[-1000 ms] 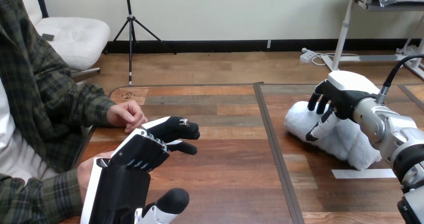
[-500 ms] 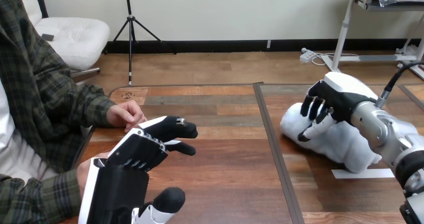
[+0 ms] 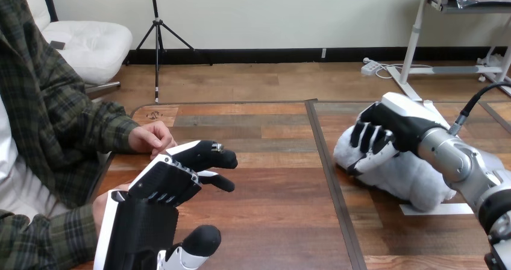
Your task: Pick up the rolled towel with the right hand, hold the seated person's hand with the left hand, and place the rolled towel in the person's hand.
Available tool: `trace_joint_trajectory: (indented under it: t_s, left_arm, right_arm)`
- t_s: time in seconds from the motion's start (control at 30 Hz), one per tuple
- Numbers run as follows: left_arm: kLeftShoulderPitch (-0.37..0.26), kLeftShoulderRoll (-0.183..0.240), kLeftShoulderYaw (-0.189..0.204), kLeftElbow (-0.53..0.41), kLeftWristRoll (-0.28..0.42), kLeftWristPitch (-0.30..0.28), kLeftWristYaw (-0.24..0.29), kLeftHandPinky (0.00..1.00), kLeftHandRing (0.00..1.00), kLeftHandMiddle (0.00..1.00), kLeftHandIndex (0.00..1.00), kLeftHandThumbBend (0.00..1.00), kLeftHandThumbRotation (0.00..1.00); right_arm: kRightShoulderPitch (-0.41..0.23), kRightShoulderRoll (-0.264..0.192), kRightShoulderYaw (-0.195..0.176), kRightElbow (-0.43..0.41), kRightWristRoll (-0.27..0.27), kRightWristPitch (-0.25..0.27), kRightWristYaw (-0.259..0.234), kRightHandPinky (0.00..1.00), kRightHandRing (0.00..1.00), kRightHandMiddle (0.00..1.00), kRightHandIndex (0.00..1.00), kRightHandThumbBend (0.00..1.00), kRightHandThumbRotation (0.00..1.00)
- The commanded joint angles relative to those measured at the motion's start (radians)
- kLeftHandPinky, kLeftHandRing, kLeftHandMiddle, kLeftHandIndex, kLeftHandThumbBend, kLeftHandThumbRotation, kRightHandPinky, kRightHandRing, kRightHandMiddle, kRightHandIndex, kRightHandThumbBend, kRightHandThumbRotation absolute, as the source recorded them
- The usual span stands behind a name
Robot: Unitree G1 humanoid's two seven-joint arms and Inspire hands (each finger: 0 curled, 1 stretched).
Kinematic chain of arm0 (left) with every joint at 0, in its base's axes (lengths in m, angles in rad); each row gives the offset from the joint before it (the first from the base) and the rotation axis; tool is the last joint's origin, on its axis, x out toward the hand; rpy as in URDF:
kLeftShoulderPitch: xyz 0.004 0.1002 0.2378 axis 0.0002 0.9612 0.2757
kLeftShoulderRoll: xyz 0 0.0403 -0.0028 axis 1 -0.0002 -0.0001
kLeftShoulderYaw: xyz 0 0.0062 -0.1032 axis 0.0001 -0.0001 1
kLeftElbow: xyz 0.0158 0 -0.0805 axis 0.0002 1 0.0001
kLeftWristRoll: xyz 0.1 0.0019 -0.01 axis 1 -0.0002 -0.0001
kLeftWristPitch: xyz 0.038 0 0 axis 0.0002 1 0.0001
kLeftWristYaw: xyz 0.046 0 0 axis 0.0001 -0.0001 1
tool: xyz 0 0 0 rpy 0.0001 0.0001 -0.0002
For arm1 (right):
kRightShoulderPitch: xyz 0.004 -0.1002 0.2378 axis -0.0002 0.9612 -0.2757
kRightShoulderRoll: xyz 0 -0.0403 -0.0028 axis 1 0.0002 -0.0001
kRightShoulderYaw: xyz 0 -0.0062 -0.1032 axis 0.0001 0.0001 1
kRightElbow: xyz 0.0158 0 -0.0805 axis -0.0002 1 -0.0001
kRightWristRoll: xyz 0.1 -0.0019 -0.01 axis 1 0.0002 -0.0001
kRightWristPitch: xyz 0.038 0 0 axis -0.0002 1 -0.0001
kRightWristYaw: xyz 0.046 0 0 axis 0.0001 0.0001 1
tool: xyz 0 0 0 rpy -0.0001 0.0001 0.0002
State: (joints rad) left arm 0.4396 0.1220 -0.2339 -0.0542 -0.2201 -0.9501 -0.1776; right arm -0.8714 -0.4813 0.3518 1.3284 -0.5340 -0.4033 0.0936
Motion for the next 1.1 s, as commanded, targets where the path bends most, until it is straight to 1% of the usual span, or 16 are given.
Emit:
trace_joint_trajectory:
  t_s: [0.0, 0.07, 0.17, 0.3, 0.37, 0.4, 0.47, 0.67, 0.77, 0.83, 0.87, 0.97, 1.07]
  left_arm:
    - [-0.025, -0.040, 0.002, -0.059, 0.013, -0.012, 0.003, 0.52, 0.66, 0.67, 0.67, 0.87, 0.59]
    - [-0.025, -0.039, 0.000, -0.061, 0.009, -0.008, 0.003, 0.51, 0.66, 0.67, 0.67, 0.88, 0.59]
    - [-0.030, -0.042, 0.008, -0.050, 0.020, -0.015, 0.005, 0.51, 0.66, 0.66, 0.66, 0.89, 0.60]
    - [-0.027, -0.041, 0.009, -0.054, 0.027, -0.009, 0.008, 0.51, 0.66, 0.66, 0.66, 0.89, 0.60]
    - [-0.026, -0.041, 0.009, -0.055, 0.028, -0.005, 0.009, 0.51, 0.66, 0.66, 0.66, 0.89, 0.60]
    - [-0.028, -0.041, 0.010, -0.052, 0.030, -0.007, 0.009, 0.51, 0.65, 0.66, 0.66, 0.89, 0.60]
    - [-0.031, -0.042, 0.011, -0.049, 0.032, -0.010, 0.009, 0.51, 0.65, 0.66, 0.66, 0.88, 0.60]
    - [-0.032, -0.035, 0.000, -0.050, 0.013, 0.006, 0.004, 0.51, 0.66, 0.67, 0.66, 0.89, 0.60]
    - [-0.039, -0.044, 0.005, -0.041, 0.024, -0.002, 0.009, 0.51, 0.66, 0.67, 0.66, 0.89, 0.60]
    - [-0.039, -0.047, 0.007, -0.040, 0.034, 0.000, 0.012, 0.52, 0.66, 0.67, 0.66, 0.89, 0.60]
    - [-0.039, -0.048, 0.008, -0.039, 0.036, 0.001, 0.013, 0.52, 0.66, 0.67, 0.66, 0.89, 0.60]
    - [-0.043, -0.044, 0.001, -0.040, 0.023, 0.011, 0.010, 0.52, 0.66, 0.67, 0.66, 0.90, 0.60]
    - [-0.045, -0.041, -0.001, -0.039, 0.019, 0.018, 0.008, 0.52, 0.66, 0.67, 0.66, 0.90, 0.60]
  right_arm:
    - [0.041, 0.005, -0.007, -0.031, 0.020, -0.043, 0.043, 0.44, 0.45, 0.48, 0.47, 0.85, 0.00]
    - [0.042, -0.001, -0.011, -0.042, 0.027, -0.055, 0.054, 0.44, 0.45, 0.49, 0.47, 0.85, 0.00]
    - [0.048, -0.015, -0.011, -0.063, 0.029, -0.091, 0.052, 0.45, 0.47, 0.50, 0.49, 0.88, 0.00]
    - [0.048, -0.040, -0.015, -0.098, 0.038, -0.111, 0.081, 0.47, 0.49, 0.53, 0.52, 0.90, 0.01]
    - [0.049, -0.049, -0.019, -0.111, 0.043, -0.118, 0.093, 0.47, 0.51, 0.56, 0.55, 0.91, 0.03]
    - [0.048, -0.058, -0.020, -0.127, 0.046, -0.117, 0.109, 0.48, 0.51, 0.57, 0.56, 0.91, 0.04]
    - [0.047, -0.067, -0.022, -0.145, 0.049, -0.113, 0.129, 0.52, 0.57, 0.62, 0.61, 0.93, 0.10]
    - [0.054, -0.107, -0.037, -0.217, 0.068, -0.128, 0.184, 0.60, 0.66, 0.69, 0.68, 0.96, 0.22]
    - [0.059, -0.129, -0.045, -0.251, 0.083, -0.159, 0.204, 0.67, 0.71, 0.72, 0.73, 0.97, 0.29]
    - [0.064, -0.145, -0.055, -0.287, 0.096, -0.171, 0.216, 0.70, 0.73, 0.74, 0.75, 0.97, 0.31]
    - [0.066, -0.149, -0.058, -0.298, 0.100, -0.173, 0.220, 0.71, 0.74, 0.75, 0.76, 0.97, 0.32]
    - [0.068, -0.167, -0.068, -0.351, 0.117, -0.155, 0.258, 0.74, 0.77, 0.78, 0.79, 0.98, 0.35]
    - [0.083, -0.184, -0.087, -0.425, 0.139, -0.123, 0.289, 0.77, 0.81, 0.82, 0.84, 0.99, 0.41]
